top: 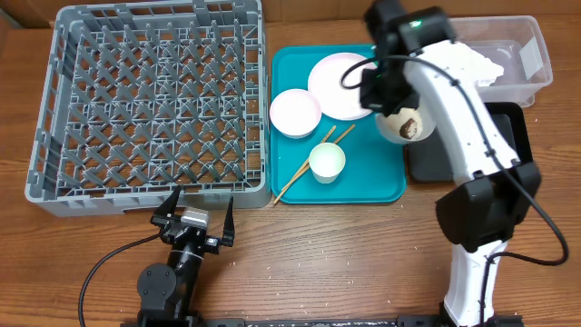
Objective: Sort waste into correct bins and load items into the dishwasher
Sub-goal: 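Carry the rice bowl over the black tray and tip it out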
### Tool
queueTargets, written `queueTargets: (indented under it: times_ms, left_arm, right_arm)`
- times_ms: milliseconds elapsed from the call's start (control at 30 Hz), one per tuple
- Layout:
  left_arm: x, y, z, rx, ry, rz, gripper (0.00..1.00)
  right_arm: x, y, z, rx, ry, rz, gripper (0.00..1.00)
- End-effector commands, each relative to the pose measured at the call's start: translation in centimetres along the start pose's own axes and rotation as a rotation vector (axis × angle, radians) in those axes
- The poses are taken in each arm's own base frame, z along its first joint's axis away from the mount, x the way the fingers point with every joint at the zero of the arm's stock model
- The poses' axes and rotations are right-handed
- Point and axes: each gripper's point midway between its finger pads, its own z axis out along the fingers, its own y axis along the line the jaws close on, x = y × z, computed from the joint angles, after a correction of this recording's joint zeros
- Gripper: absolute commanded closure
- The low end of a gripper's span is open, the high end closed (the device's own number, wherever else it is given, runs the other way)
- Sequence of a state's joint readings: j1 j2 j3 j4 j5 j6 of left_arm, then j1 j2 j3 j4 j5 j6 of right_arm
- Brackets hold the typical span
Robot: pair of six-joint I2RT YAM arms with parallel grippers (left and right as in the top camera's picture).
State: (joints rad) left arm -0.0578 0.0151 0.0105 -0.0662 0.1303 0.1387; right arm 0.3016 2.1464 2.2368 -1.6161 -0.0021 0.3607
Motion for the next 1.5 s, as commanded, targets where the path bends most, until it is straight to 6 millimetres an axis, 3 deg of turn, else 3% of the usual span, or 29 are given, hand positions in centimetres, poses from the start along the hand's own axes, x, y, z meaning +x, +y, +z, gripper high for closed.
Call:
queueTargets:
  times_ms: [0,200,500,967,1233,1467]
  left_arm:
    - [0.1,0.3,0.0,-0.013,-0.002,0.011,0.00]
    - [0.1,0.3,0.0,-0.013,-0.001,0.011,0.00]
    - [0.1,0.3,0.0,-0.013,-0.002,0.011,0.00]
    - [0.1,0.3,0.0,-0.013,-0.001,0.011,0.00]
    - [0.1,0.3,0.0,-0.013,-0.001,0.011,0.00]
    - [0.1,0.3,0.0,-0.013,-0.001,0.011,0.00]
  right_arm:
    - [-0.9,-0.9,-3.7,-0.123,-0.070,-0.047,0.96]
    - [-1.5,-4.5,-4.7,-0.182,-0.075,-0.031,0.96]
    - [-1.1,-6.8,-4.5,-0.312,-0.082,-0.034,0.96]
    - [-0.5,-8.4,-0.5,-0.781,-0.134,-0.057,0.96]
    - [-1.2,-11.3,-1.6,-1.135,-0.339,-0.027,0.96]
    - [-0.4,-13.7,-1.2,-1.298,-0.405,0.065,0.96]
